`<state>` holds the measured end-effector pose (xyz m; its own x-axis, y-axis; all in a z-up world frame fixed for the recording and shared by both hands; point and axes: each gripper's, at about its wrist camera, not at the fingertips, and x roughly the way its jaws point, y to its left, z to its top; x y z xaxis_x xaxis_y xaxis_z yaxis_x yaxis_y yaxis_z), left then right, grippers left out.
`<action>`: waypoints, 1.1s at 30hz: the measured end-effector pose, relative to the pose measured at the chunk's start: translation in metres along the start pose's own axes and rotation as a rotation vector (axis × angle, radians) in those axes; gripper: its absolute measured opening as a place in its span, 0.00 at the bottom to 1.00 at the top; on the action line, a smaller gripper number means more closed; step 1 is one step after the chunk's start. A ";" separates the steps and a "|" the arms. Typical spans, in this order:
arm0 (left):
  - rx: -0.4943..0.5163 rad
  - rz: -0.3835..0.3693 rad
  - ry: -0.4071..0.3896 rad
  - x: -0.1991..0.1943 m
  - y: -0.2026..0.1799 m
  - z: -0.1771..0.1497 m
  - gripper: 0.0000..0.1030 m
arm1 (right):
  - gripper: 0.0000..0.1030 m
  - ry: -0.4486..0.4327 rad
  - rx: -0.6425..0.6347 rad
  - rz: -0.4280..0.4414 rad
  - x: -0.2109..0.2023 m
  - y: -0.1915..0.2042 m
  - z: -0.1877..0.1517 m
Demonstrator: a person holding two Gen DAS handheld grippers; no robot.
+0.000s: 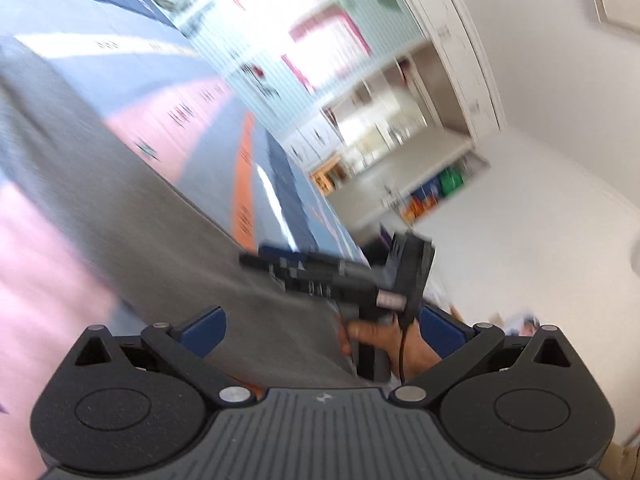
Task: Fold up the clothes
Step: 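Grasp the grey sweater corner with the right gripper, then hold the grey sweater strip end pinched in the right gripper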
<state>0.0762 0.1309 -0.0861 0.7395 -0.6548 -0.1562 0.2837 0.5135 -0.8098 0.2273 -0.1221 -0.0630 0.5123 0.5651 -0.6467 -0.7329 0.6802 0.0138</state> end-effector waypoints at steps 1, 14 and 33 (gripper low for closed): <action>-0.021 -0.001 -0.014 -0.003 0.006 0.003 0.99 | 0.59 0.020 -0.013 0.014 0.008 0.002 0.002; -0.094 -0.025 -0.093 -0.007 0.025 0.022 0.99 | 0.55 0.115 -0.029 0.073 0.024 0.012 0.016; -0.119 -0.030 -0.104 -0.010 0.031 0.026 0.99 | 0.06 0.125 -0.020 0.029 0.011 0.013 0.026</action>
